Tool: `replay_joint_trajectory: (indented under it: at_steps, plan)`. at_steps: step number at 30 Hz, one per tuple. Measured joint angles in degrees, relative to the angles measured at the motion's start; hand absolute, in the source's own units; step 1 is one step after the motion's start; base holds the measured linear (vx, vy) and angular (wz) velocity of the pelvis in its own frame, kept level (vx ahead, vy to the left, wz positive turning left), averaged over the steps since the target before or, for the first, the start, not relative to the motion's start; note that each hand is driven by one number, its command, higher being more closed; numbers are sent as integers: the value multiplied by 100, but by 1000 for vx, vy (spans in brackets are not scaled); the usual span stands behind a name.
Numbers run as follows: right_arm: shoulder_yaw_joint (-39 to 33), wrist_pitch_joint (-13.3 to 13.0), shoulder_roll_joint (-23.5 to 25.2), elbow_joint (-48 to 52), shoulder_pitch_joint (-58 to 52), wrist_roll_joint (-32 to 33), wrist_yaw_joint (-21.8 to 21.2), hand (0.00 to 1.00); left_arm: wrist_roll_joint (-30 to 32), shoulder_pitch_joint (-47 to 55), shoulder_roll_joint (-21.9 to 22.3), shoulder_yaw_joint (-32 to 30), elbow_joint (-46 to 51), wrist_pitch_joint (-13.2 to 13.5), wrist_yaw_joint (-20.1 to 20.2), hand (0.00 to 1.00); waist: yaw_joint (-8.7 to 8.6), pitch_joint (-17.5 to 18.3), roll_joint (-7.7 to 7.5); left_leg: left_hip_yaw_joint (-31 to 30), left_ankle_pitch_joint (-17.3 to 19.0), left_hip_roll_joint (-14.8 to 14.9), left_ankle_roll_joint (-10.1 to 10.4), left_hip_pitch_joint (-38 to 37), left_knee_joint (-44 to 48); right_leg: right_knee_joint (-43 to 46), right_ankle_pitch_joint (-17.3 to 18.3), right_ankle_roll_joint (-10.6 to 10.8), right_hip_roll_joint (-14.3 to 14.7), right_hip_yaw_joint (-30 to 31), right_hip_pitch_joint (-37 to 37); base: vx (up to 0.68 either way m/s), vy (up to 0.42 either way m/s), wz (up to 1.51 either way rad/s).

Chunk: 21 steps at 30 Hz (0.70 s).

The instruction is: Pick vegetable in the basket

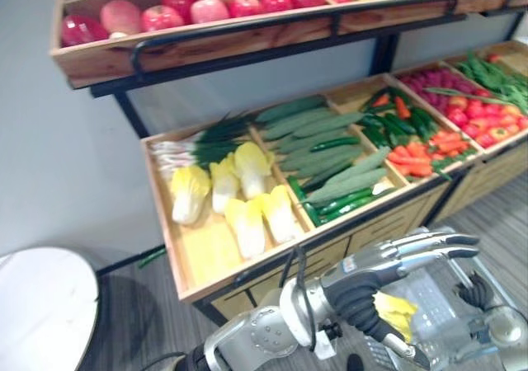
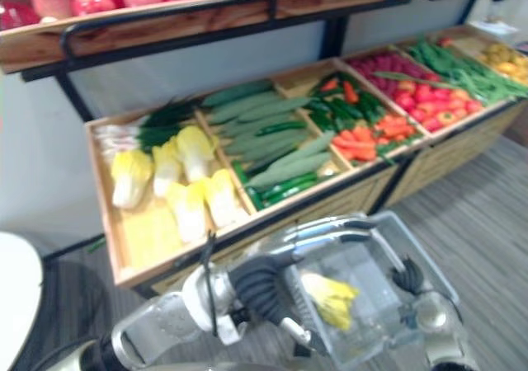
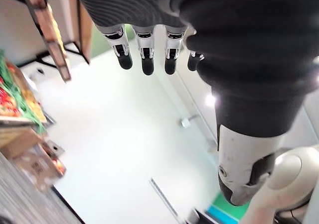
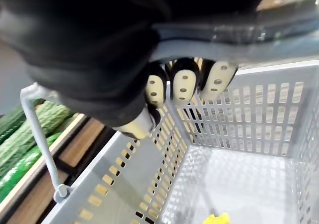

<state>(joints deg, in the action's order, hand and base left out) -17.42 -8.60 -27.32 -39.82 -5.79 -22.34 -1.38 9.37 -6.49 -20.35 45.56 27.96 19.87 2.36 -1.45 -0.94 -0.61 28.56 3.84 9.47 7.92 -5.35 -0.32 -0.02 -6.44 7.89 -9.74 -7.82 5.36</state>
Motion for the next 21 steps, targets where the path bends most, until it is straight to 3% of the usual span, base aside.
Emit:
replay_joint_trajectory:
  at_steps: [5, 6, 8, 10, 13, 16, 21]
  plan:
    - [-810, 105, 521, -1091, -42, 296, 339, 100, -51, 953, 7, -1352, 444, -2, -424, 0, 59, 22, -48, -601, -319, -94, -91, 23, -374, -105, 45, -13, -45, -552, -253, 33, -23, 59]
    - [-1085, 110, 679, -1432, -37, 493, 409, 100, -206, 1209, 151, -1938, 487, -3, -527, 0, 114, 26, -56, -686, -339, -109, -106, 31, -408, -114, 59, 0, -54, -609, -282, 21, -5, 25]
    - [-1385, 113, 733, -1615, -49, 587, 559, 100, -248, 1424, 403, -2525, 485, -10, -772, 0, 160, 27, -56, -742, -373, -132, -118, 33, -472, -118, 74, 11, -69, -664, -293, 16, -8, 18]
    - [-1604, 120, 820, -1820, -76, 765, 649, 100, -226, 1687, 903, -3509, 427, -48, -1194, 0, 171, 46, -94, -844, -410, -136, -126, 78, -532, -126, 95, 1, -70, -759, -303, 8, -16, 21]
    - [-1794, 118, 987, -2176, -128, 930, 774, 100, 1, 1840, 1395, -4512, -81, -186, -1763, 0, 193, 102, -164, -1012, -446, -132, -136, 165, -532, -150, 122, -6, -48, -906, -332, 16, -15, 24]
    - [-1999, 119, 1252, -2421, -218, 1031, 858, 100, 380, 1996, 1651, -5143, -687, -449, -2164, 0, 175, 137, -200, -1212, -497, -120, -142, 281, -510, -176, 144, -10, -47, -1109, -365, 21, -18, 33]
    - [-2057, 116, 1481, -2404, -269, 1321, 934, 100, 848, 2227, 1896, -5827, -1649, -711, -2408, 0, 195, 143, -214, -1353, -522, -117, -151, 331, -509, -176, 166, -16, -56, -1247, -413, 9, -7, 17]
